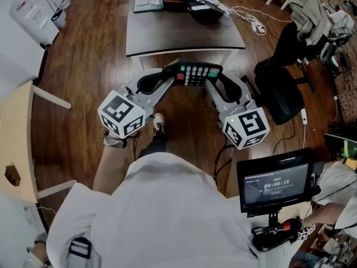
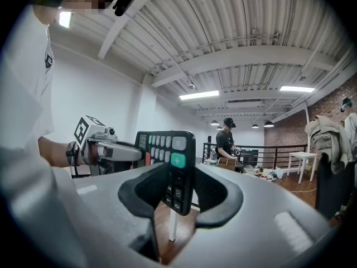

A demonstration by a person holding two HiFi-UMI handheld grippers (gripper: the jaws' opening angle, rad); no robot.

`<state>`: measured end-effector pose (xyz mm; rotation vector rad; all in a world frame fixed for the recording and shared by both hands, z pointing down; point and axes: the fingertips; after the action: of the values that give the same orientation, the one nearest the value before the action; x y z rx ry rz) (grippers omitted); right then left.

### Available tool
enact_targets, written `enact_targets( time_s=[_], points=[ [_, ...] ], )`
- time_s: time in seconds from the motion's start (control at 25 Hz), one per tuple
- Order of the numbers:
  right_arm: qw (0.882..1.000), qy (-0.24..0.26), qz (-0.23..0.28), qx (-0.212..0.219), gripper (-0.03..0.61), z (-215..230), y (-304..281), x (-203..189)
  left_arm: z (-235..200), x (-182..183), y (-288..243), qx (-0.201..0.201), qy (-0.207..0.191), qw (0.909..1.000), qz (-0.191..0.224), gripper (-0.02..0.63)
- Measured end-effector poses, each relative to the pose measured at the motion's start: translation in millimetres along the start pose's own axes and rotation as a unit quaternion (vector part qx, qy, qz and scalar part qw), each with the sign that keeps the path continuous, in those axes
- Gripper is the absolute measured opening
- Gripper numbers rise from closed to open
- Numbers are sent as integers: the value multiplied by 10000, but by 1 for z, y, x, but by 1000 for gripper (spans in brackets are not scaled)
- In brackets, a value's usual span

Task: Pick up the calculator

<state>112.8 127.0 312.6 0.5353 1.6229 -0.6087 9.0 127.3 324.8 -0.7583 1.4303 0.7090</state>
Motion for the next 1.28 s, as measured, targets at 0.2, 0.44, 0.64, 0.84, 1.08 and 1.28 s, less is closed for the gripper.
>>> enact_targets(
  time_s=[0.2, 0.44, 0.64, 0.84, 1.08, 1.28],
  points=[
    [10000, -8, 19, 31, 140, -18, 32, -1, 34, -1, 15, 29, 21, 10000, 0, 58],
    [9999, -115, 5, -4, 140, -27, 37, 0, 38, -1, 22, -46, 11, 10000, -61, 58],
    [9998, -208, 42, -31, 140, -32, 39, 1, 40, 0, 28, -84, -21, 9999, -90, 58],
    [9996, -256, 85, -89, 140, -32, 34, 9, 33, 8, 28, -132, -41, 9999, -102, 58],
    [9998, -132, 96, -140, 137, -63, 23, 19, 22, 13, 60, -187, -125, 9997, -43, 60],
    [9996, -29, 58, -261, 121, -62, 26, 23, 22, 14, 59, -340, 43, 9994, 90, 59]
  ],
)
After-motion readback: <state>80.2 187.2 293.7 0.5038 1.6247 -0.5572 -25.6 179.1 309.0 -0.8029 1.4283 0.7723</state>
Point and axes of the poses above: the fingertips, and each gripper's own axes: y backward along the fingers, z to its right, x out of its top, and after that the axes turned 2 degrees about x, right-handed
